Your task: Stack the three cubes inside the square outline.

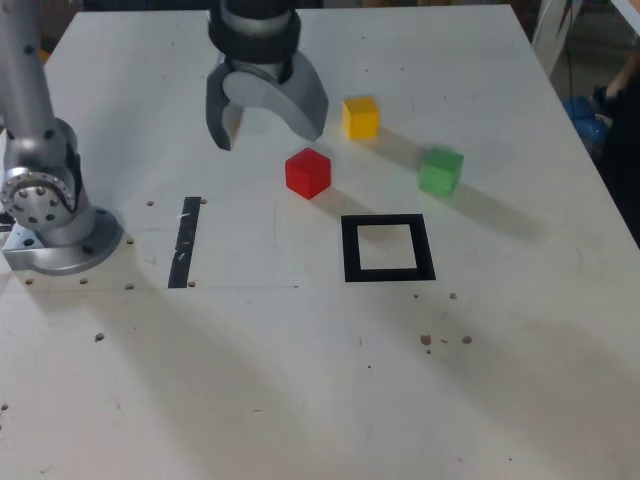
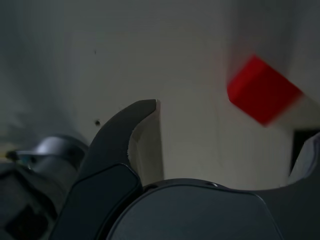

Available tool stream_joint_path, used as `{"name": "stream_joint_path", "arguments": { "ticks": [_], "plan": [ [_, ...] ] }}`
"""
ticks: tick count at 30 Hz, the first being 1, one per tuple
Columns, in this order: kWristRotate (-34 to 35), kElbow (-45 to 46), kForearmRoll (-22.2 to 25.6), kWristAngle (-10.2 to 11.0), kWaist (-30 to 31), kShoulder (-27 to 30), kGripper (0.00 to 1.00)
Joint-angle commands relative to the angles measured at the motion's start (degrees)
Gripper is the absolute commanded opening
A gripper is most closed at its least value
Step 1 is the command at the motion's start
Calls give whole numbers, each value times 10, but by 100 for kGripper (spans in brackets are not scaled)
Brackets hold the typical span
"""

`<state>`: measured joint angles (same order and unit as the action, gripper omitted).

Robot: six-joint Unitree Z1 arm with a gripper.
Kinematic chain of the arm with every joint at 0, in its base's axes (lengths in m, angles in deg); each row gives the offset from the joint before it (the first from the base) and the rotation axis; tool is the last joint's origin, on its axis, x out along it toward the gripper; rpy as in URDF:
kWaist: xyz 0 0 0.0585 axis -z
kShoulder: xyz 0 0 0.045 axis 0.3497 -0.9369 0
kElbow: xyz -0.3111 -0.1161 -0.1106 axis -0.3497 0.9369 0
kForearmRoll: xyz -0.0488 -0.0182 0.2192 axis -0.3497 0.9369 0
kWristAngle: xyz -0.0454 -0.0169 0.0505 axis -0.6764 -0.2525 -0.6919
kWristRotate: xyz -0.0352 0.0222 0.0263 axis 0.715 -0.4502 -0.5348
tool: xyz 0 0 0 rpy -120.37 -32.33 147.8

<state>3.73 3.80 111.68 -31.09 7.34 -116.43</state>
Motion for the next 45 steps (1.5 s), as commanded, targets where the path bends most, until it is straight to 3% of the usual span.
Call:
{"name": "stream_joint_path", "arguments": {
  "ticks": [1, 8, 11, 27, 39, 45],
  "plan": [
    [-15, -6, -7, 8, -7, -13, 99],
    [-120, 7, -58, 45, -8, -36, 100],
    [-159, 21, -76, 51, -4, -40, 100],
    [-227, 46, -127, -6, 17, -89, 91],
    [-222, 45, -152, 7, 17, -96, 79],
    [-222, 40, -153, 8, 20, -92, 61]
  ]
}}
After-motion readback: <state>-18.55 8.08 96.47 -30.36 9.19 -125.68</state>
